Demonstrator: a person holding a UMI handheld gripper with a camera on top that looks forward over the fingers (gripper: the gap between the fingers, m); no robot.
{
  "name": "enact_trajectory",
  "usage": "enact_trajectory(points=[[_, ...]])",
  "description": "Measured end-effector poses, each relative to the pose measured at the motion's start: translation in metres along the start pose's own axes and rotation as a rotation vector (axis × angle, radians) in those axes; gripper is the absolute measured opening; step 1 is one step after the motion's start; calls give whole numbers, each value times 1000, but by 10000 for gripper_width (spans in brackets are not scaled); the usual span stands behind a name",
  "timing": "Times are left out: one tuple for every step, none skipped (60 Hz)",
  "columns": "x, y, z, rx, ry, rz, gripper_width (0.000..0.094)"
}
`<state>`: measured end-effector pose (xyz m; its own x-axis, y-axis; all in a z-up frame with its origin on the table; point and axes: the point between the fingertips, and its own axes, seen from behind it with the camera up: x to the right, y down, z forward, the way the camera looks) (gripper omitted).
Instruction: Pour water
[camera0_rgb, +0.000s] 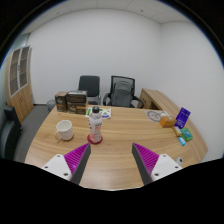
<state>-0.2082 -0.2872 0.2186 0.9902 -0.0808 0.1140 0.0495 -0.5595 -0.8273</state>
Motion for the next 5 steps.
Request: enact_trajectory(points=[[0,0,0,1,-1,2,858],[0,0,1,1,0,3,856],[0,0,1,0,2,2,857],[1,0,1,0,5,0,857],[1,0,1,1,7,-2,857]])
